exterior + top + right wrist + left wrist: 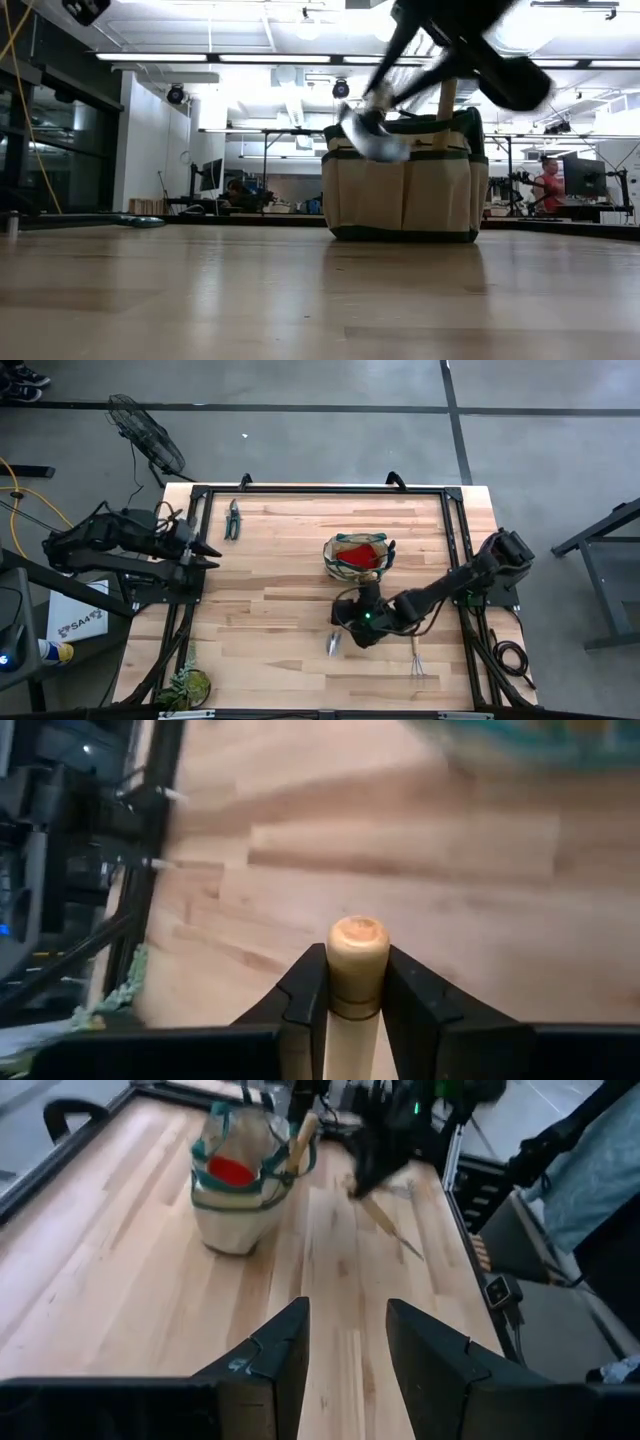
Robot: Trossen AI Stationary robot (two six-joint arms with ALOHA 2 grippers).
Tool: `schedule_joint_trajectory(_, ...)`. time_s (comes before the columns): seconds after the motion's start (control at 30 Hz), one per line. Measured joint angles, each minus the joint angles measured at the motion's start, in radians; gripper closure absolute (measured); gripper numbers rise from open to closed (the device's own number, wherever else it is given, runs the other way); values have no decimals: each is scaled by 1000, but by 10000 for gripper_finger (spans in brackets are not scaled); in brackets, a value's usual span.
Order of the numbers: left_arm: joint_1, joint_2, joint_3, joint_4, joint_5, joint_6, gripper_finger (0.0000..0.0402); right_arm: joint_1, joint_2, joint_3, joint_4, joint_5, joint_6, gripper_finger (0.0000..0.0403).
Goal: Pick & Place Garden tools in Gardening bag
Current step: Put the trowel into the gardening bag
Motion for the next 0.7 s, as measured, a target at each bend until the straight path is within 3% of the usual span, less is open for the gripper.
schedule_joint_trajectory(0.4, 0, -148, -346, 331, 205, -134, 270, -73, -1, 267, -231, 255, -329, 342)
schedule_joint_trajectory(0.7, 0, -269, -574, 544, 315, -236, 270, -129, -2, 304, -237, 310, -547, 342)
